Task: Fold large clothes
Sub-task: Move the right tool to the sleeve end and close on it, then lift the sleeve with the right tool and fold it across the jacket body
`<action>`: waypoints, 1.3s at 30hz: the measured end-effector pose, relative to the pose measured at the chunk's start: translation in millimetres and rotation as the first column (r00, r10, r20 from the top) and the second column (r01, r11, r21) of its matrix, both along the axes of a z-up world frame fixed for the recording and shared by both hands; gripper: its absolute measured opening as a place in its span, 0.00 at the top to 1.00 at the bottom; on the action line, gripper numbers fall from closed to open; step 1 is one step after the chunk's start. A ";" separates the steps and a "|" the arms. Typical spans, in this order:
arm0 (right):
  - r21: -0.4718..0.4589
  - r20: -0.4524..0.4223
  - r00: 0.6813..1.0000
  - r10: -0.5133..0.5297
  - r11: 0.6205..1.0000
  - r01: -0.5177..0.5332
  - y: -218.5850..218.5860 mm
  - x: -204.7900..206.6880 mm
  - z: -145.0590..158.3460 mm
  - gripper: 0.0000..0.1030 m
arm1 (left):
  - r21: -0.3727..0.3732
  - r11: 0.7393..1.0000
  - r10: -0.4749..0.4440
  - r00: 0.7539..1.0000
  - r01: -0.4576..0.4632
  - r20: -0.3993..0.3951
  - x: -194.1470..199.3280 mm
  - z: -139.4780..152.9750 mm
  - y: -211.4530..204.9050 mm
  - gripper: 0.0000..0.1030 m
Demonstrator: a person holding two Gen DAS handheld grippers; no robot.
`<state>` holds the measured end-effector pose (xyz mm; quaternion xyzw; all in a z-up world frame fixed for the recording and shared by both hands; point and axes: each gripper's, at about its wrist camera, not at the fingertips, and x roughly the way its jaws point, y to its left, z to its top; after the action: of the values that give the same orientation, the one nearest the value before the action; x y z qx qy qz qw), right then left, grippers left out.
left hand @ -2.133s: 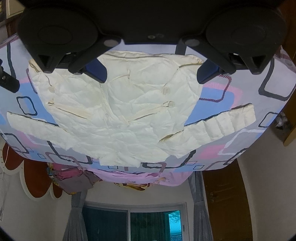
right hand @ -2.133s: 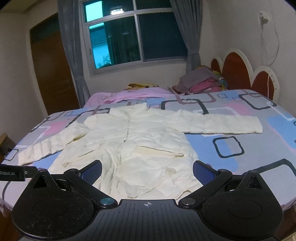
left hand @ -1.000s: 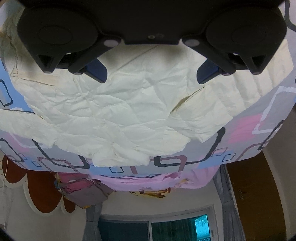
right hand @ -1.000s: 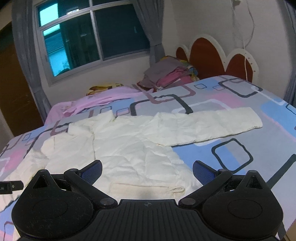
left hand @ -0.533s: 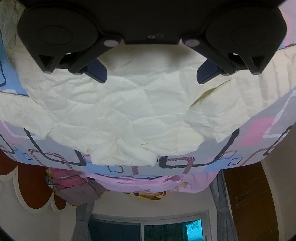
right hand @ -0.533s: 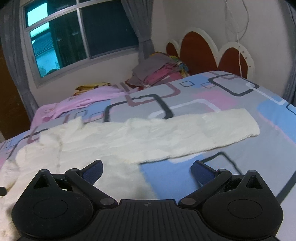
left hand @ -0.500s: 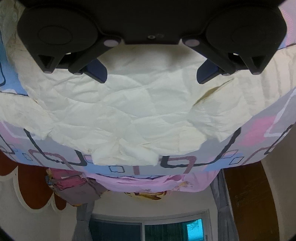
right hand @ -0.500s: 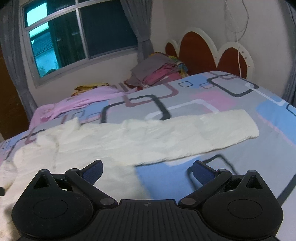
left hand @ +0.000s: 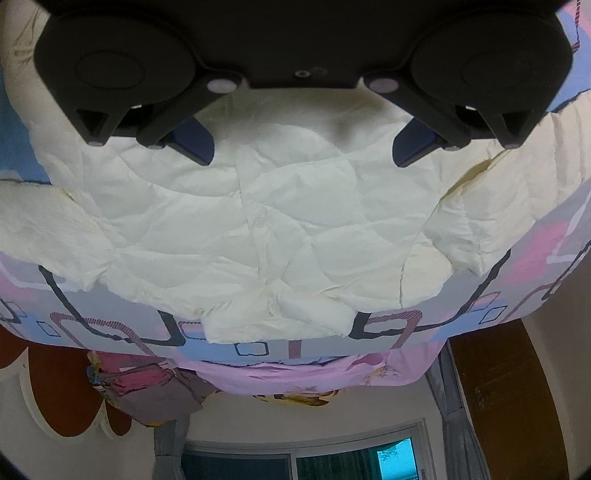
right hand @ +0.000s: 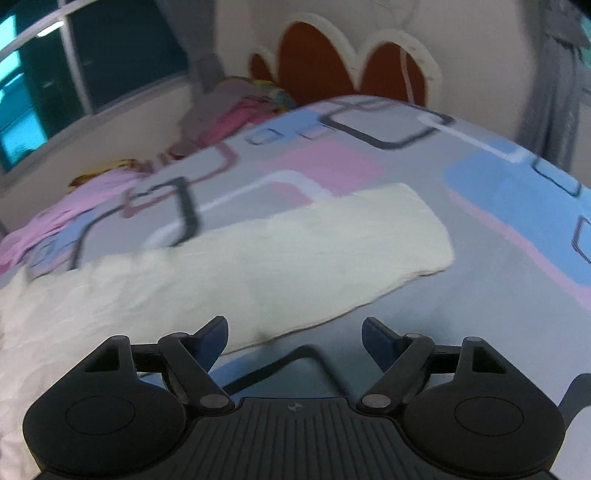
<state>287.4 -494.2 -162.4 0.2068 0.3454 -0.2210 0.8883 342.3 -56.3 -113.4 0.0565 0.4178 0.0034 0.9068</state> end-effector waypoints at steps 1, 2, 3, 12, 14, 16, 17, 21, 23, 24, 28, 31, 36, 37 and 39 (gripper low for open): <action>0.009 -0.007 1.000 -0.011 1.000 0.011 -7.2 1.2 -2.8 0.33 | -0.008 1.000 -0.002 1.000 0.002 0.002 2.1 -0.3 -0.8 0.02; 0.027 -0.013 1.000 -0.027 0.999 0.027 -15.5 2.8 -6.8 0.40 | -0.012 1.000 -0.001 1.000 0.001 0.002 4.1 -0.8 -2.0 0.02; 0.045 -0.020 0.999 -0.045 0.998 0.045 -23.8 4.5 -11.5 0.40 | -0.011 1.000 0.004 1.000 -0.004 0.000 5.7 -1.0 -3.2 0.02; 0.147 -0.016 0.992 -0.124 0.981 0.125 -62.4 17.8 -34.6 0.40 | 0.015 1.000 0.022 1.000 -0.022 0.001 20.2 -2.3 -8.8 0.03; 0.154 -0.001 0.990 -0.143 0.978 0.141 -68.7 23.3 -35.8 0.41 | 0.001 1.000 0.024 1.000 -0.024 0.000 22.7 -2.5 -6.8 0.03; 0.157 0.006 0.986 -0.164 0.974 0.161 -74.7 28.3 -36.8 0.58 | 0.008 0.999 0.033 0.999 -0.033 -0.003 24.8 -3.2 -5.4 0.03; 0.158 0.008 0.985 -0.173 0.973 0.169 -78.0 30.3 -37.4 0.67 | 0.012 0.999 0.038 0.999 -0.038 -0.003 25.8 -3.4 -4.5 0.03; 0.164 0.026 0.983 -0.181 0.971 0.174 -83.4 34.9 -37.1 0.88 | 0.004 0.999 0.050 0.999 -0.050 -0.005 27.1 -1.9 1.0 0.05; 0.160 0.054 0.983 -0.177 0.973 0.167 -81.0 35.0 -30.7 0.95 | 0.004 0.999 0.052 0.999 -0.052 0.001 25.9 -0.3 3.5 0.05; 0.134 0.073 0.983 -0.166 0.979 0.155 -76.4 35.3 -24.2 0.95 | 0.004 0.999 0.052 0.999 -0.052 0.004 25.1 0.6 4.9 0.06; 0.084 0.161 0.981 -0.105 0.992 0.093 -54.6 42.6 3.0 0.95 | -0.016 0.999 0.045 0.999 -0.045 0.008 22.5 3.4 14.1 0.10; 0.045 0.239 0.971 -0.014 0.999 0.003 -23.5 51.3 30.4 0.95 | -0.026 0.998 0.063 0.998 -0.062 0.019 19.7 6.8 23.2 0.10; -0.064 0.313 0.933 0.176 0.984 -0.164 55.8 69.3 67.1 0.95 | -0.056 0.993 0.103 0.993 -0.101 0.050 13.4 12.9 48.8 0.10; -0.073 0.323 0.923 0.210 0.978 -0.197 71.9 73.6 71.2 0.95 | -0.062 0.992 0.113 0.992 -0.109 0.055 11.8 13.6 54.7 0.10; -0.086 0.338 0.894 0.296 0.955 -0.284 113.2 82.7 79.1 0.95 | -0.080 0.989 0.130 0.990 -0.125 0.061 7.5 15.4 69.0 0.10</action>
<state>370.0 -381.0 -83.3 0.1734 0.2065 -0.0523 0.9615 349.8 12.7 -98.1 -0.0049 0.3902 0.0472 0.9195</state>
